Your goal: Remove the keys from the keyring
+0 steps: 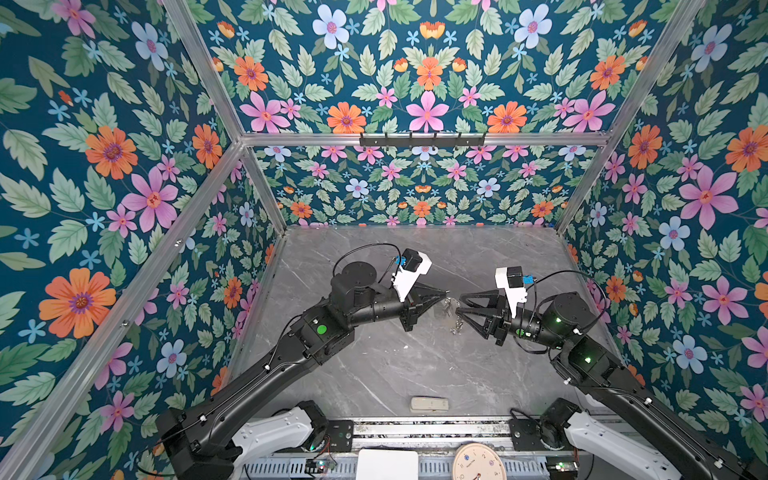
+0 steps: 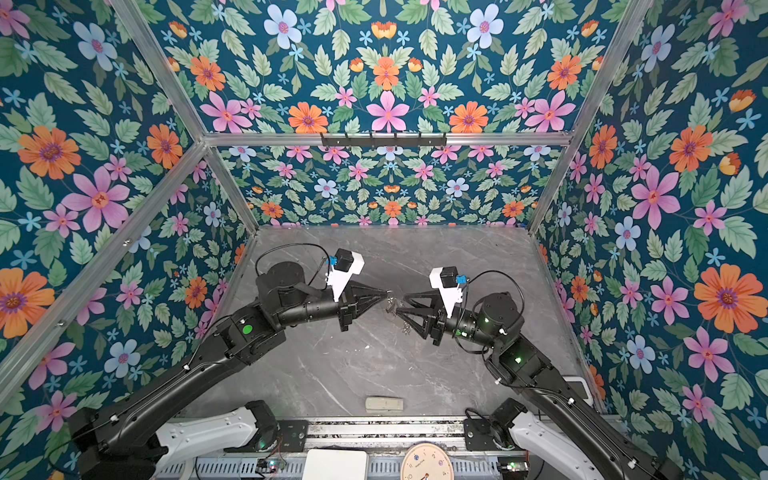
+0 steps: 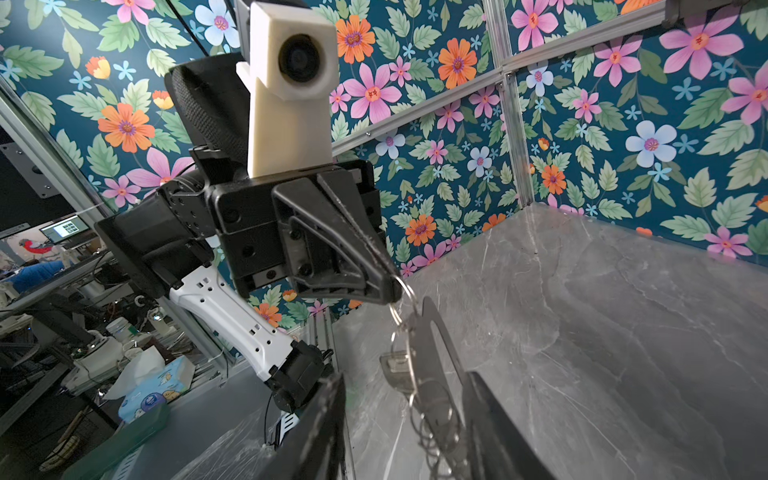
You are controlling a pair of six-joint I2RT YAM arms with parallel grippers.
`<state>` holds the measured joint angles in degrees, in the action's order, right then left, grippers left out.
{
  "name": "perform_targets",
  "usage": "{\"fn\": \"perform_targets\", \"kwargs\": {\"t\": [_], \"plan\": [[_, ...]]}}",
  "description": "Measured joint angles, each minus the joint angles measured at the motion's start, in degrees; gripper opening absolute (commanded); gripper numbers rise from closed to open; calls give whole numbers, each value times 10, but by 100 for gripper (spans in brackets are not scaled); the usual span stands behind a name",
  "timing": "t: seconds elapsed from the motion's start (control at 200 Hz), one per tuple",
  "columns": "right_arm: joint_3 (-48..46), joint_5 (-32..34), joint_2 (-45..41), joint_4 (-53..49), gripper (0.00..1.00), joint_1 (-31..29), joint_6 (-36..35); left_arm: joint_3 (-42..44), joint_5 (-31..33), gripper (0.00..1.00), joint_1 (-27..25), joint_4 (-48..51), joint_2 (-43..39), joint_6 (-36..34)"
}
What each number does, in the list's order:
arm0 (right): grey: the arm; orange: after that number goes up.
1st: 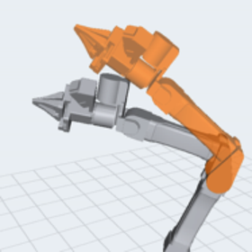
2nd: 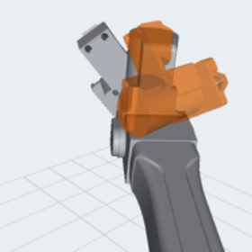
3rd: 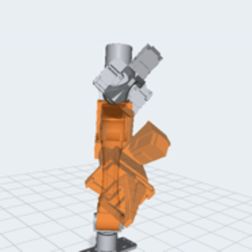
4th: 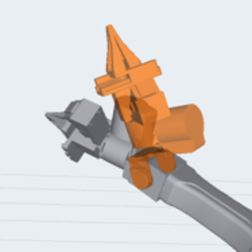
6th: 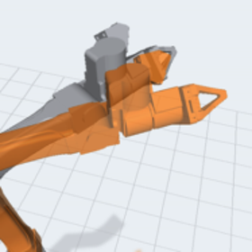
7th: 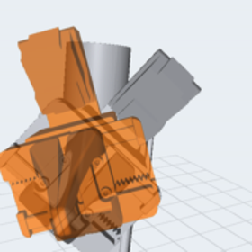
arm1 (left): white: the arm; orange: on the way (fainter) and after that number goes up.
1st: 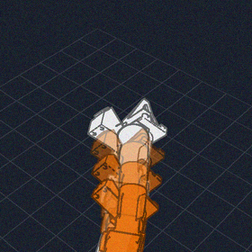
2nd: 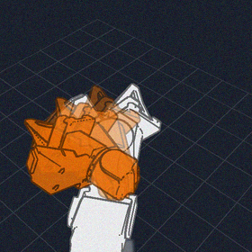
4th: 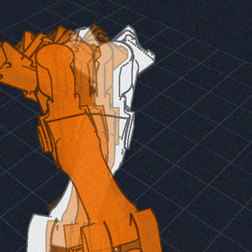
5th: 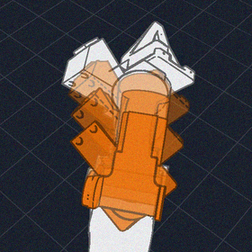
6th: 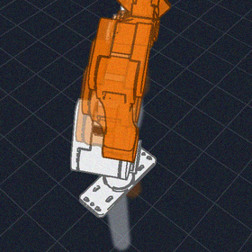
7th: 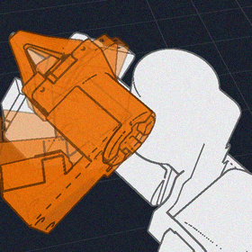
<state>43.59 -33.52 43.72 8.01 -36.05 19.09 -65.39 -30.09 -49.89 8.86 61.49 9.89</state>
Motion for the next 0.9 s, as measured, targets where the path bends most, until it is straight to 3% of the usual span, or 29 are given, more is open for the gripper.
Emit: {"fn": "perform_targets", "kwargs": {"t": [0.275, 0.41, 0.54, 0.9], "plan": [[7, -91, 10, -16, 42, 81, 46, -52, -3, 0, 0, 101, 25, -35], [14, -143, 31, -11, 39, 85, 63, -65, -19, 0, 0, 135, 35, -46], [23, -169, 48, -7, 32, 86, 70, -74, -34, 0, 0, 160, 45, -56], [39, -224, 82, 10, 26, 83, 80, -91, -71, 0, 0, 188, 57, -73]]}}
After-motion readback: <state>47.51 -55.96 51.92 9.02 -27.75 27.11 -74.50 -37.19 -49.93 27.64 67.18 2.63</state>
